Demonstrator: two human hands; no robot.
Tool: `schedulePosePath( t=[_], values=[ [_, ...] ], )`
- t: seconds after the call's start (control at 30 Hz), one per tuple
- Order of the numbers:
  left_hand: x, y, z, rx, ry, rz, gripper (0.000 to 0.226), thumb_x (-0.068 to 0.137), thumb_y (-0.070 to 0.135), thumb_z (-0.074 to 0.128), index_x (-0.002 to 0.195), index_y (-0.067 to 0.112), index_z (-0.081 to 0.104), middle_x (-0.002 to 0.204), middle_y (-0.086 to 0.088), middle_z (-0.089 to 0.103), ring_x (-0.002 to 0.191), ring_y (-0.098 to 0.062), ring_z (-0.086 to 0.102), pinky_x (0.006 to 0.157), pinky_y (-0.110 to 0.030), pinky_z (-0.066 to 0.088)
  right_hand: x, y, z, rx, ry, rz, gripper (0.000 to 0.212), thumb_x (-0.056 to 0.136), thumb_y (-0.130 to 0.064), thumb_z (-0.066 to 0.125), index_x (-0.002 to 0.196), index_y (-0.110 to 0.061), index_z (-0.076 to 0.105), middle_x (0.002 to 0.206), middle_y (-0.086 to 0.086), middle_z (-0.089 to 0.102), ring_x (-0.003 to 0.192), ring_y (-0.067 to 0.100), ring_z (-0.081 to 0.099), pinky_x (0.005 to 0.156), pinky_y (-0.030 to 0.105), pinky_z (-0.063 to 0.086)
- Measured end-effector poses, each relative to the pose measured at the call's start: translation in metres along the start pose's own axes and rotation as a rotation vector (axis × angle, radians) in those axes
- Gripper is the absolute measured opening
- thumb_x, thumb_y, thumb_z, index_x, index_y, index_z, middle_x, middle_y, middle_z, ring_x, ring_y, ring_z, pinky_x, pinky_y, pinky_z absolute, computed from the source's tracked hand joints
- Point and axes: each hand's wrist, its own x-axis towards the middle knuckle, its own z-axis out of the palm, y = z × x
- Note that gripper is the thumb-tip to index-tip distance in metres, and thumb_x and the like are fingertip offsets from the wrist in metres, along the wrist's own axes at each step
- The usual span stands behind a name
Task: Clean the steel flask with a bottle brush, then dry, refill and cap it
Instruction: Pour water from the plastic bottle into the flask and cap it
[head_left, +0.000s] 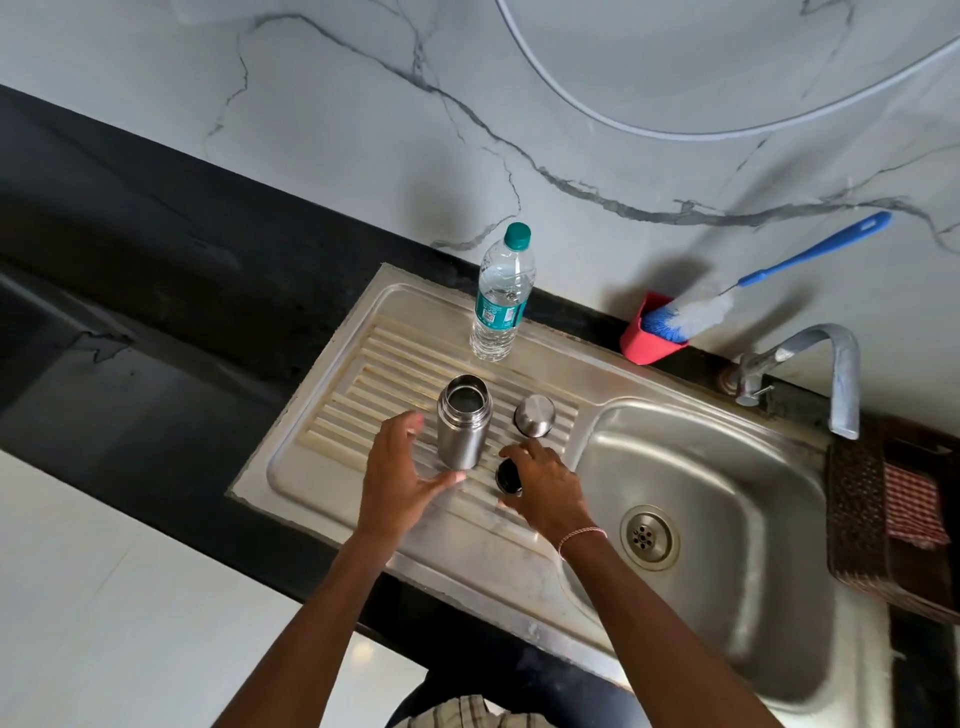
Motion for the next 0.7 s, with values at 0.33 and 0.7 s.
schedulePosePath(
  t=[0.33,0.7],
  values=[
    [0.025,0.046,0.020,-0.415,-0.064,-0.184,0.104,0.052,0.052,0.097,0.142,0.031,0.049,0.128,0.015,0.067,0.118,-0.001,0.063,0.100,-0.024,0.051,-0.009,0.013,-0.014,0.213,0.222,0.051,0.060,0.078,-0.043,0.082,0.132,-0.034,0.056,0.129,-0.008,0.061,0.110,0.021,0.064,0.087,0.041,0.056],
    [0.015,0.078,0.033,-0.411,0.001,-0.136,0.060,0.062,0.024,0.098,0.113,0.022,0.068,0.102,0.012,0.076,0.095,-0.011,0.073,0.090,-0.037,0.059,-0.062,0.052,-0.097,0.910,0.414,0.111,0.053,0.070,-0.032,0.093,0.116,-0.032,0.065,0.105,-0.019,0.072,0.088,0.005,0.069,0.081,0.021,0.056]
  ],
)
